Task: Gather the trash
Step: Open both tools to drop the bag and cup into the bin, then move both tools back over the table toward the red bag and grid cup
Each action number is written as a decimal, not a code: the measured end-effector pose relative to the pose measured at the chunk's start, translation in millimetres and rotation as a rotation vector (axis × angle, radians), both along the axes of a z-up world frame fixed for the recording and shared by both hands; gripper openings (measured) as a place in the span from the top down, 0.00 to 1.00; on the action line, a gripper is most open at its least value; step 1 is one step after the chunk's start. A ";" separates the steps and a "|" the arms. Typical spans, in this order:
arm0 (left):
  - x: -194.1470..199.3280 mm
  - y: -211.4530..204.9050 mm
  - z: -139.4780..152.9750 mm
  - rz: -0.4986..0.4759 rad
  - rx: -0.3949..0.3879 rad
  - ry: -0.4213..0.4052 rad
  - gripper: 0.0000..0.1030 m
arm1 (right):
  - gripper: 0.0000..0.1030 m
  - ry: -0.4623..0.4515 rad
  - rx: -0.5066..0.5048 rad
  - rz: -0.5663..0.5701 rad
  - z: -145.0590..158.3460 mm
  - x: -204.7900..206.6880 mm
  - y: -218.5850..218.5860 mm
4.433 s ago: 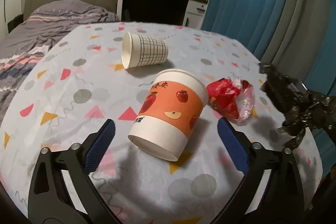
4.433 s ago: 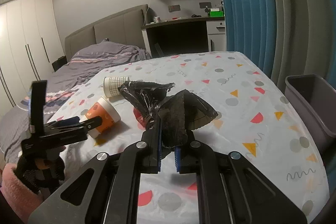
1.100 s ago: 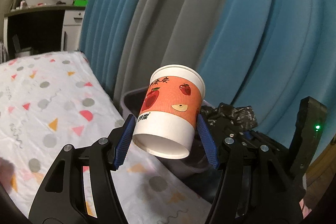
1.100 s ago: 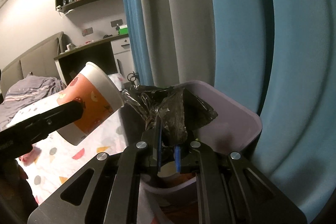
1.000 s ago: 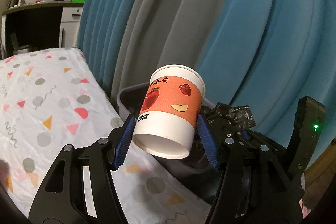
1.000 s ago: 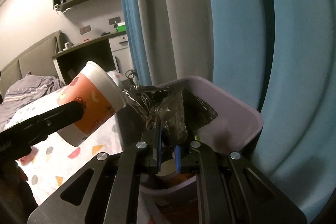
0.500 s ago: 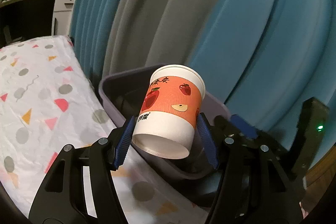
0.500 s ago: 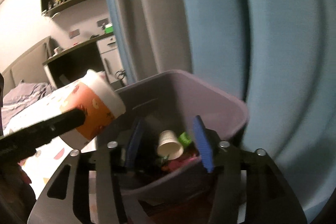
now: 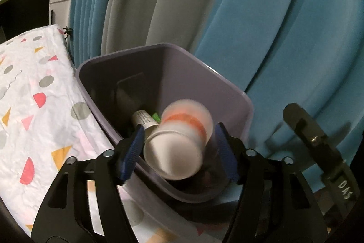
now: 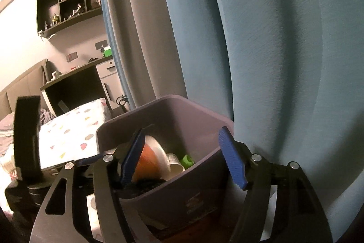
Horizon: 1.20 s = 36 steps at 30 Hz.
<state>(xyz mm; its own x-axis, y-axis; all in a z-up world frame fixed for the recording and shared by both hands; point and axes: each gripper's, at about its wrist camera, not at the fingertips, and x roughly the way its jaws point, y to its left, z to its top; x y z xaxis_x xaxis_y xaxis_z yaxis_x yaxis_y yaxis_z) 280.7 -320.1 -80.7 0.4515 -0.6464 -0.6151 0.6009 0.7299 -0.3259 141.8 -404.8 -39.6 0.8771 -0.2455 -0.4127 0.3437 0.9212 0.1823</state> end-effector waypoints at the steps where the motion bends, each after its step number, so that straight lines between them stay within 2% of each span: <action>1: -0.4 1.2 0.4 0.008 0.002 -0.009 0.25 | 0.35 -0.003 0.001 0.001 1.0 -0.8 0.3; 3: -2.6 7.4 3.3 0.030 -0.008 -0.024 0.14 | 0.35 -0.012 -0.001 0.006 3.9 -3.0 0.9; 9: -19.0 49.9 16.4 0.156 -0.029 -0.051 0.06 | 0.34 -0.032 -0.009 0.036 13.2 -7.5 10.2; 17: -59.3 132.0 26.0 0.357 0.055 -0.139 0.06 | 0.23 -0.046 -0.010 0.106 19.5 -10.6 40.4; 22: -76.6 189.9 30.9 0.463 0.072 -0.139 0.06 | 0.21 -0.042 -0.009 0.183 21.8 -8.8 73.0; 27: -97.0 250.3 32.7 0.579 0.118 -0.156 0.06 | 0.20 -0.025 -0.022 0.289 24.1 -4.1 119.5; 36: -124.2 366.7 40.9 0.797 0.124 -0.171 0.06 | 0.19 0.035 -0.039 0.499 18.5 11.4 220.8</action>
<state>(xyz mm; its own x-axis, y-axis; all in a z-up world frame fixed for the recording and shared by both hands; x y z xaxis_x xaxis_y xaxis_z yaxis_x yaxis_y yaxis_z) 156.4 46.6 -39.8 0.8402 -0.0241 -0.5417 -0.0787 0.9830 -0.1657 153.2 -184.1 -21.1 0.8774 0.1848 -0.4428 -0.1357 0.9808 0.1403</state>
